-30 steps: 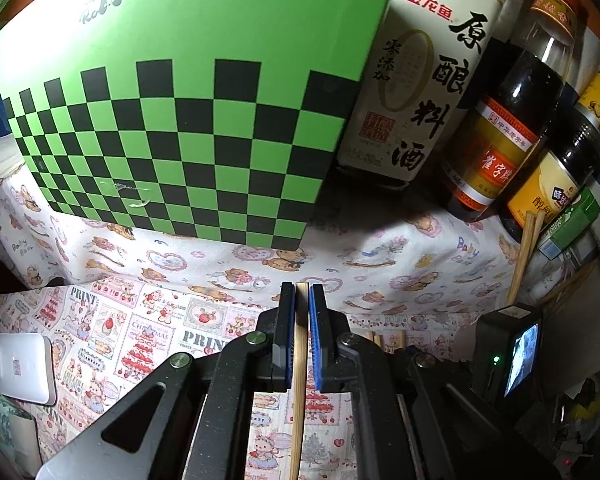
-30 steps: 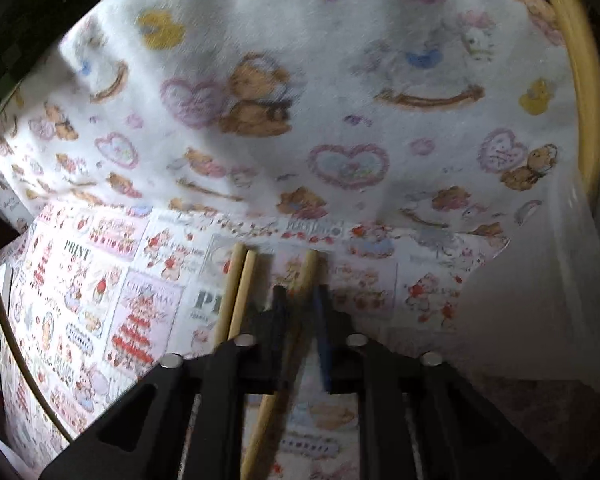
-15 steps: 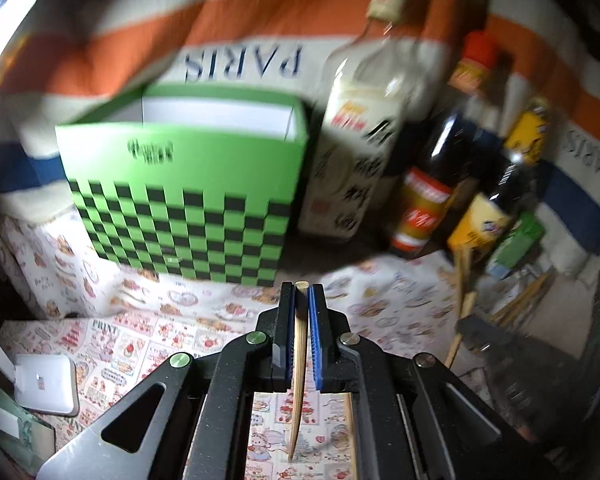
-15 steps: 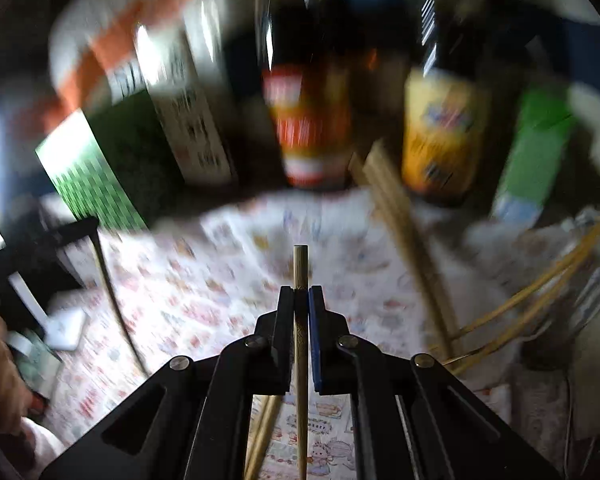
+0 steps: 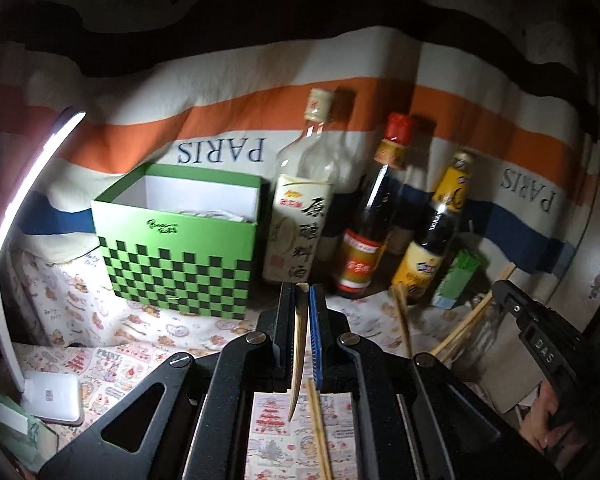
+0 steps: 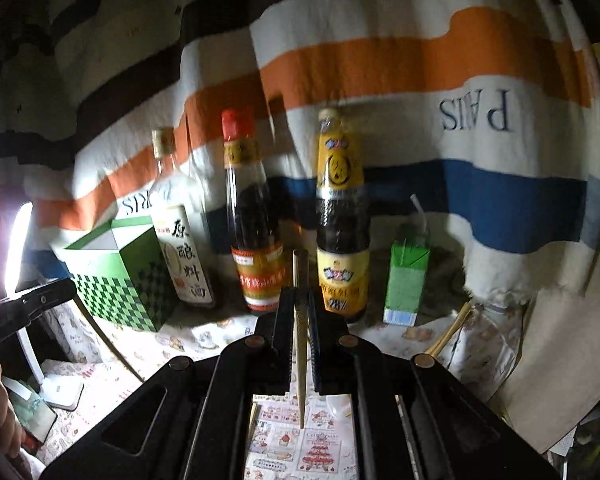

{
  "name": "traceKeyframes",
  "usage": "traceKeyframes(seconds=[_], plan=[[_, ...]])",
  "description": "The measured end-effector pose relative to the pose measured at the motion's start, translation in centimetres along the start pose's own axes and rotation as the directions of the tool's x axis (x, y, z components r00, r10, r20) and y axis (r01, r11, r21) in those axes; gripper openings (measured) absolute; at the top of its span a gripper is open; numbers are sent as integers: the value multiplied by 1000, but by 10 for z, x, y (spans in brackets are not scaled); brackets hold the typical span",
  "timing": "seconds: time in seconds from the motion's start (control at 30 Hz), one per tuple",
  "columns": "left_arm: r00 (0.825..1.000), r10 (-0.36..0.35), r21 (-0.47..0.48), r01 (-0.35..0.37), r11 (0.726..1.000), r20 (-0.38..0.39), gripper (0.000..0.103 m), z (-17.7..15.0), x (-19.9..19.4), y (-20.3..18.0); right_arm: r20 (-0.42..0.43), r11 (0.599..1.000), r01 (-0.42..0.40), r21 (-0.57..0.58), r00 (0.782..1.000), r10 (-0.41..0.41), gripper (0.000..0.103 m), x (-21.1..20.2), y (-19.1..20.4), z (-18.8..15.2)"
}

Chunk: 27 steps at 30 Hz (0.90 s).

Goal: Organize utensils
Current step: 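Lift both chopsticks and carry them toward the white cup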

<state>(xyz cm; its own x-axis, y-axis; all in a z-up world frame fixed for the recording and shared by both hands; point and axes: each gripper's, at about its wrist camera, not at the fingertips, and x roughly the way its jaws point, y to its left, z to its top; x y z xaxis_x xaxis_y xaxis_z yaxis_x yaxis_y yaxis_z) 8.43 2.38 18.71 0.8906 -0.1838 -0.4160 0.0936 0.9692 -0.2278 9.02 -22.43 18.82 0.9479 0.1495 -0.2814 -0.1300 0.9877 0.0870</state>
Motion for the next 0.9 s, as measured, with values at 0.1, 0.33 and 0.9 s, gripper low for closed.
traceKeyframes(seconds=[0.1,0.33,0.9], plan=[[999,-14,23,13,1000,33,6,0,-7,-9,29,1000,22,19,999,-22,8,-10,-8,1],[1000,-14,73,13,997,18,6,-5,4,-32,144,996,80,44,986,-86,8,-32,-31,9],[966,-234,106,222,969,112,6,16,34,-140,-89,978,187,93,980,-179,8,30,-91,5]])
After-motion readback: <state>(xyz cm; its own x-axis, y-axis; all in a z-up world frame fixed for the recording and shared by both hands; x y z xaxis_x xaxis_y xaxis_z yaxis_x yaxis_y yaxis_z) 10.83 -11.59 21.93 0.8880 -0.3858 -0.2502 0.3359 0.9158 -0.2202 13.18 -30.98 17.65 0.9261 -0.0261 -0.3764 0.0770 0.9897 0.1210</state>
